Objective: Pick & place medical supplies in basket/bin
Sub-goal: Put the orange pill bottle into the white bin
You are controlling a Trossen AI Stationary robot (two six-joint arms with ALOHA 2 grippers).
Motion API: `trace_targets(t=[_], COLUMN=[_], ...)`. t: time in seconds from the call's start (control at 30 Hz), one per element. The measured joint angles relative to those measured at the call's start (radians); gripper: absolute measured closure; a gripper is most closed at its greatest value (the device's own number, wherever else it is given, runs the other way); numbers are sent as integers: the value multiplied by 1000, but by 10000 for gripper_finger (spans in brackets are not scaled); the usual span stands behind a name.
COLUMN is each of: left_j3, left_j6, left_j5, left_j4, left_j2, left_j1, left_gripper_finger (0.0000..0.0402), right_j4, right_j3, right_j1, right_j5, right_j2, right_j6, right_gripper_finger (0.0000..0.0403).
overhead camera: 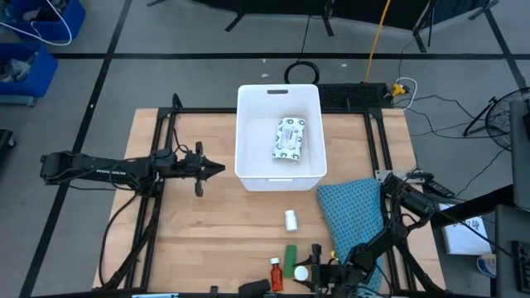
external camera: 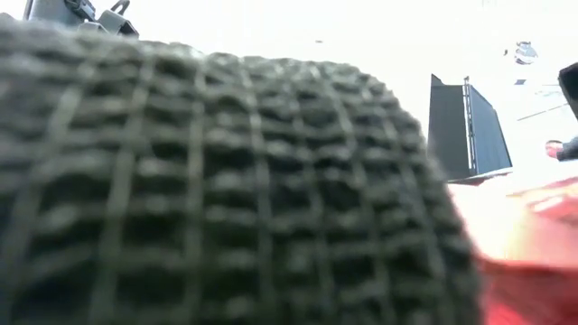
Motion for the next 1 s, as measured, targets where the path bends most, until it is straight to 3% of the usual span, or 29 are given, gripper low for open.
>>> trace_targets(t=[0.07, 0.3, 0.53, 0.73, 0.9, 1.0], left_j3=[0, 0, 0, 0, 0, 0], left_j6=[4, -18, -25, 24, 49, 165], left_j5=[0, 0, -1, -1, -2, -9], left_j4=[0, -1, -8, -7, 11, 75], left_j2=[0, 0, 0, 0, 0, 0], left_j1=[0, 0, 0, 0, 0, 0], left_gripper_finger=[366, 366, 366, 366, 366, 366], right_j4=[-7, -154, -303, -423, -452, -452], right_j3=[-1, -1, -1, -1, 0, 0], right_j1=[-1, -2, -55, -202, -369, -472], right_j5=[-5, -28, -28, -28, -29, -41], right_j2=[-22, -186, -464, -792, -1059, -1187], right_j6=[-36, -113, -356, -505, -651, -764], right_gripper_finger=[246, 246, 214, 243, 232, 227])
